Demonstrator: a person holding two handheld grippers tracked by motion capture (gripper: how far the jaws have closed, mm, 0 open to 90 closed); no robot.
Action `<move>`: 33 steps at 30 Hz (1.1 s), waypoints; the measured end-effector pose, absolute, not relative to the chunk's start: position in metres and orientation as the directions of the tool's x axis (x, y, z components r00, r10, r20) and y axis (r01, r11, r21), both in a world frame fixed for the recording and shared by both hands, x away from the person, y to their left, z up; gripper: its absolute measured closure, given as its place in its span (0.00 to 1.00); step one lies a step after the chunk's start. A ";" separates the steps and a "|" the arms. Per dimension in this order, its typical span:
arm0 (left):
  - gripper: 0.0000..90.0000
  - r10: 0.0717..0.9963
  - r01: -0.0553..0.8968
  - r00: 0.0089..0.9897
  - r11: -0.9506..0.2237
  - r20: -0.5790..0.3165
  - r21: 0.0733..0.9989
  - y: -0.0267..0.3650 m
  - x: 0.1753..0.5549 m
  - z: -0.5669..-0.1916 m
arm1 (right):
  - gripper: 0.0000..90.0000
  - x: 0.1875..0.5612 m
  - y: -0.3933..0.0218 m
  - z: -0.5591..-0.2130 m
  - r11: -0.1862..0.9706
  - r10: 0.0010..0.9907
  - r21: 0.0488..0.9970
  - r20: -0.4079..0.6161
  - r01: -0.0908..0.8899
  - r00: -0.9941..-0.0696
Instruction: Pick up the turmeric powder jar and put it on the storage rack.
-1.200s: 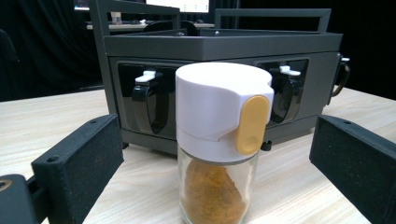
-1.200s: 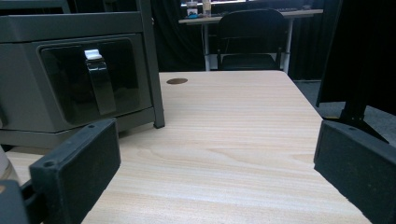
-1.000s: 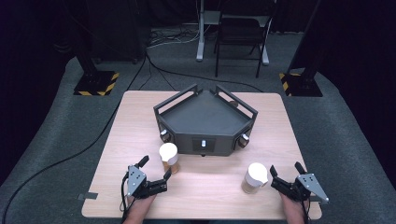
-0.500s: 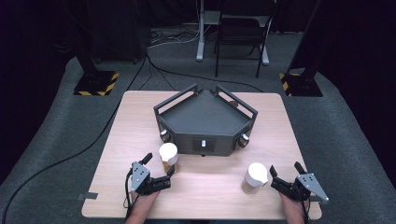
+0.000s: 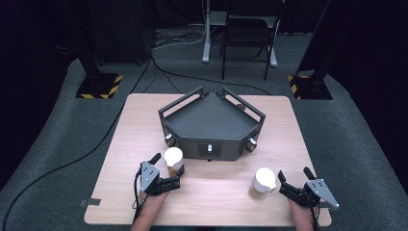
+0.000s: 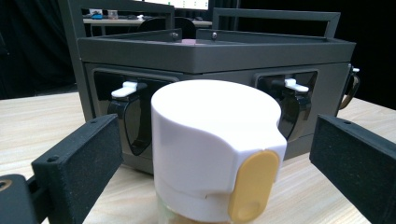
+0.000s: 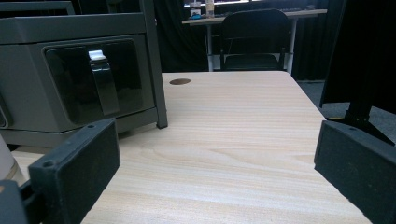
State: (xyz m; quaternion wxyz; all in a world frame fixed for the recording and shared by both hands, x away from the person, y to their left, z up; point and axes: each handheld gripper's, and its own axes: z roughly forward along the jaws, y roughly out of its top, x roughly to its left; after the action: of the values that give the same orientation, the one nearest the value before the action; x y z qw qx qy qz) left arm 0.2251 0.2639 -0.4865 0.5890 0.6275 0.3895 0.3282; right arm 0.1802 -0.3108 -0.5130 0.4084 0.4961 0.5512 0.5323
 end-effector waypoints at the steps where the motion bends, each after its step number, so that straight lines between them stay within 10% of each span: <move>1: 0.03 0.876 0.102 0.480 -0.005 -0.045 0.995 0.263 0.226 -0.486 | 0.00 0.180 -0.311 -0.513 -0.060 0.981 0.992 0.079 0.112 -0.176; 28: 0.04 0.890 0.127 0.455 -0.044 -0.019 0.991 0.242 0.243 -0.473 | 0.00 0.181 -0.314 -0.513 -0.076 0.979 0.990 0.096 0.115 -0.181; 33: 0.31 0.906 0.148 0.423 -0.075 0.005 0.986 0.237 0.240 -0.469 | 0.00 0.181 -0.314 -0.513 -0.076 0.979 0.990 0.096 0.115 -0.181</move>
State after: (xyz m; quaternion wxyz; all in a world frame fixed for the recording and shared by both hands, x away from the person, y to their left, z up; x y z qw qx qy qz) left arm 0.2404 0.2371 -0.4690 0.5438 0.6450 0.4086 0.3483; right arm 0.1810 -0.3137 -0.5132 0.4011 0.4986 0.5487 0.5380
